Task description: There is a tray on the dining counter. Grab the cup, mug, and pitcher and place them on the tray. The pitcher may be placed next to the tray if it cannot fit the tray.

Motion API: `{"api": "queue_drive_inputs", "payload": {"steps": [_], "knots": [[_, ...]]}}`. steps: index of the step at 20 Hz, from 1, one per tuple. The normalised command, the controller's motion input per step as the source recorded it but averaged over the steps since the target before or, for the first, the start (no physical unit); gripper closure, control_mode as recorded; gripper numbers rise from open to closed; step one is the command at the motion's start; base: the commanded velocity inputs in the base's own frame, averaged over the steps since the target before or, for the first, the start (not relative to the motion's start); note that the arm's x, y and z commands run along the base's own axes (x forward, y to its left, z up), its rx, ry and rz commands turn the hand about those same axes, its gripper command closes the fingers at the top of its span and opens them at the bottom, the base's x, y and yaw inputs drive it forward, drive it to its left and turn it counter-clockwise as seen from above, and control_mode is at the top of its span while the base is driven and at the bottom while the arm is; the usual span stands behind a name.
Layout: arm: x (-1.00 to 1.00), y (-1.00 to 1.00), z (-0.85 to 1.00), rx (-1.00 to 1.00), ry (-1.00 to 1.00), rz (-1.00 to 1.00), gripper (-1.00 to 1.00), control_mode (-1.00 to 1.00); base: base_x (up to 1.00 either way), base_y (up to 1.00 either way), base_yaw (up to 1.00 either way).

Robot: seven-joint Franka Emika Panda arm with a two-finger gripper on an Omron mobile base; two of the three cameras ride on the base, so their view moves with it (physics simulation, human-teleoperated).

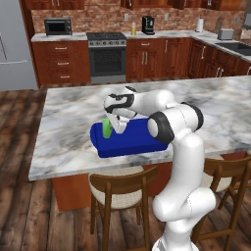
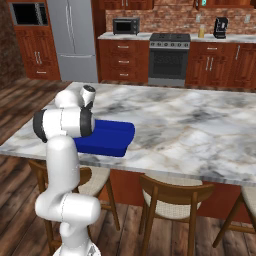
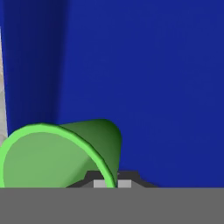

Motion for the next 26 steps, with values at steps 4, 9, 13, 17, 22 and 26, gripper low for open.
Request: {"api": "queue_drive_inputs", "payload": {"steps": [4,9,13,17,22,26], "knots": [[0.18,0.11,-0.16,0.00,0.04,0.00,1.00,-1.00,0.00,0.00,0.00],[0.09,0.09,-0.15,0.00,0.04,0.00,1.00,-1.00,0.00,0.00,0.00],[0.09,0.13,-0.21,0.00,0.05,0.00,1.00,-1.00,0.00,0.00,0.00],[0.08,0.15,-0.19,0.00,0.04,0.00,1.00,-1.00,0.00,0.00,0.00],[0.00,0.00,0.00,0.00,0.01,0.00,1.00,-1.00,0.00,0.00,0.00],[0.00,0.00,0.00,0.00,0.00,0.00,1.00,-1.00,0.00,0.00,0.00]]}}
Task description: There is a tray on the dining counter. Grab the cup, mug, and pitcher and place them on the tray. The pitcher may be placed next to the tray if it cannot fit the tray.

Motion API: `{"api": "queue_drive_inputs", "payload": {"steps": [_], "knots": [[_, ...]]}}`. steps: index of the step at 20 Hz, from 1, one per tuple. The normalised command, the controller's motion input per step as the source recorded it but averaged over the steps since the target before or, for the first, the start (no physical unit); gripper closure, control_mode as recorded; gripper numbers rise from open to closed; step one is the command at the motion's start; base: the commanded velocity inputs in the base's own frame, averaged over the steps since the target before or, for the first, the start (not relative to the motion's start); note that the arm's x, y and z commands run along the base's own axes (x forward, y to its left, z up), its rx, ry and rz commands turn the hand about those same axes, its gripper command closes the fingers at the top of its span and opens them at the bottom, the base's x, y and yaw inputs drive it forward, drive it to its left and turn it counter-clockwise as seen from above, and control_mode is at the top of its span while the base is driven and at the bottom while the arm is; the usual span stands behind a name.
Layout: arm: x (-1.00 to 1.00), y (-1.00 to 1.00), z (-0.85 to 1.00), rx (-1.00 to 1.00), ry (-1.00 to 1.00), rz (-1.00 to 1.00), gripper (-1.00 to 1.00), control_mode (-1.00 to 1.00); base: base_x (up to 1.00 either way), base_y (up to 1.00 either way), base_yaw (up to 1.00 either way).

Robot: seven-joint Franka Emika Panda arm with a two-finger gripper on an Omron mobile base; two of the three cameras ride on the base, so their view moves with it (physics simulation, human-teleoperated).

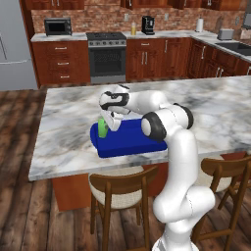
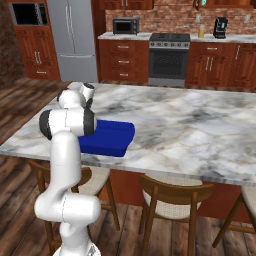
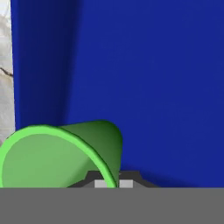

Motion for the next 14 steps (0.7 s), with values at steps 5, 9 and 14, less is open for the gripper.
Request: {"api": "queue_drive_inputs", "payload": {"steps": [5,9,14], "knots": [[0.00,0.00,0.00,0.00,0.00,0.00,1.00,-1.00,0.00,0.00,0.00],[0.00,0.00,0.00,0.00,0.00,0.00,1.00,-1.00,0.00,0.00,0.00],[0.00,0.00,0.00,0.00,0.00,0.00,-1.00,-1.00,0.00,0.00,0.00]]}}
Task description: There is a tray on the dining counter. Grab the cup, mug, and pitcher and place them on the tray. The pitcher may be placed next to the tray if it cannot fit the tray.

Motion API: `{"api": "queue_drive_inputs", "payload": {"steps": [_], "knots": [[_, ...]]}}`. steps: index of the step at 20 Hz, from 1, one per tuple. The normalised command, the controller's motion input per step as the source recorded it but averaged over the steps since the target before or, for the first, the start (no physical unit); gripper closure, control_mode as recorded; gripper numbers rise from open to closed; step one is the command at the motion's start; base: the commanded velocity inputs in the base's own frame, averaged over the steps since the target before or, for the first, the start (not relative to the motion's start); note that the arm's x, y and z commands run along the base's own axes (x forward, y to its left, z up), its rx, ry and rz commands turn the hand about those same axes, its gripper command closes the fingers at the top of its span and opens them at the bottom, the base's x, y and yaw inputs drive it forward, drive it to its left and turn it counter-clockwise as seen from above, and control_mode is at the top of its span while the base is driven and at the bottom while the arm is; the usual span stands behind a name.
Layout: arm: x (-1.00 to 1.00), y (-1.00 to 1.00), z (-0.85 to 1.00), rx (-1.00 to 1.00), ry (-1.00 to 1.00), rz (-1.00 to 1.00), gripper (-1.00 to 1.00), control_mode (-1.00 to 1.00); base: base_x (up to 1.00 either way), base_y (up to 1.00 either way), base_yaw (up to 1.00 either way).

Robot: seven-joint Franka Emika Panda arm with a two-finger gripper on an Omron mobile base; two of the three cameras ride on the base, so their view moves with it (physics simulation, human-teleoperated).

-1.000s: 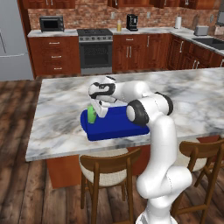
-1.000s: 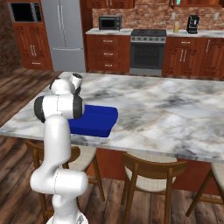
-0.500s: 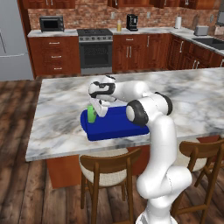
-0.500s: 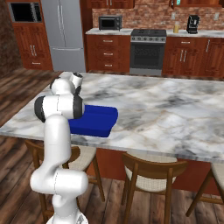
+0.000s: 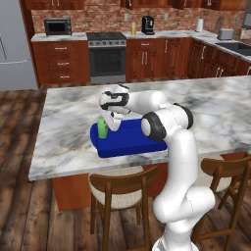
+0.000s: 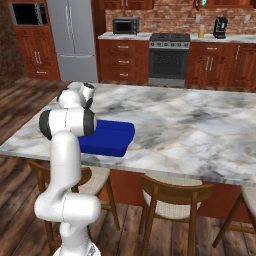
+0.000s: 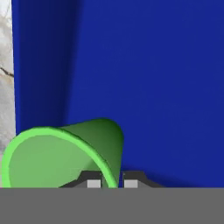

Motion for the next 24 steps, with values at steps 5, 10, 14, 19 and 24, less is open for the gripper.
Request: {"api": "queue_drive_inputs", "payload": {"steps": [5,10,14,19,24], "knots": [[0.00,0.00,0.00,0.00,0.00,0.00,-1.00,-1.00,0.00,0.00,0.00],[0.00,0.00,0.00,0.00,0.00,0.00,-1.00,-1.00,0.00,0.00,0.00],[0.00,0.00,0.00,0.00,0.00,0.00,-1.00,-1.00,0.00,0.00,0.00],[0.00,0.00,0.00,0.00,0.00,0.00,-1.00,-1.00,0.00,0.00,0.00],[-0.11,0.00,0.16,0.00,0.00,0.00,-1.00,-1.00,0.00,0.00,0.00]]}}
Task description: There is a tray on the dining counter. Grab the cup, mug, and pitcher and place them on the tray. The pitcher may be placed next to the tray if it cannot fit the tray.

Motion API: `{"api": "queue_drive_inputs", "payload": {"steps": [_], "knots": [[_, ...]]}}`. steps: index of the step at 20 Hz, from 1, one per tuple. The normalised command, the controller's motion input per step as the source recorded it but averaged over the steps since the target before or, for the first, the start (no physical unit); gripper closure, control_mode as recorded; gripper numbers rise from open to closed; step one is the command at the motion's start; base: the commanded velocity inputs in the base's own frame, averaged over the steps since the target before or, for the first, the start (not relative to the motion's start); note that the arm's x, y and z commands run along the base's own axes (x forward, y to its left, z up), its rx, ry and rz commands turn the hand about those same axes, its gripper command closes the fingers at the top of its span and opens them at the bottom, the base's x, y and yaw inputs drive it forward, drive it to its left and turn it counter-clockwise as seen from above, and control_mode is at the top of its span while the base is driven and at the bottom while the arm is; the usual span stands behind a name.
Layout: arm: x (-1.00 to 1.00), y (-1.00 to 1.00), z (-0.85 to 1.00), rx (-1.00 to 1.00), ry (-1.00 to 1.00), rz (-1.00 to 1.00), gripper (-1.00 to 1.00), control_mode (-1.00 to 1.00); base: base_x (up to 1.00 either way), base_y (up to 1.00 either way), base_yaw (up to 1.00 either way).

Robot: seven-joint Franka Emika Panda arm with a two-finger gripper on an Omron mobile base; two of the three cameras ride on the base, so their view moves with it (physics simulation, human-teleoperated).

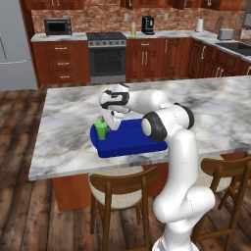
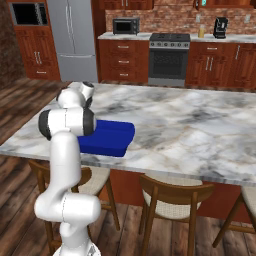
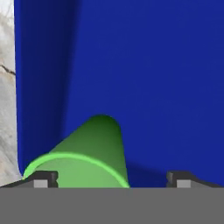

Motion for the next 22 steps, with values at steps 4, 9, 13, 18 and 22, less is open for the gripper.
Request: {"api": "queue_drive_inputs", "payload": {"steps": [4,9,13,18,22], "knots": [[-0.20,0.00,0.50,0.00,0.00,0.00,-1.00,-1.00,0.00,0.00,0.00],[-0.56,0.00,0.65,0.00,-0.01,0.10,-1.00,-1.00,0.00,0.00,0.00],[-0.83,0.00,0.59,0.00,-0.03,0.23,-1.00,-1.00,0.00,0.00,0.00],[-0.85,-0.03,0.44,-0.06,-0.09,0.25,-1.00,-1.00,0.00,0.00,0.00],[-1.00,-0.40,0.63,-0.09,-0.20,0.22,-1.00,-1.00,0.00,0.00,0.00]]}}
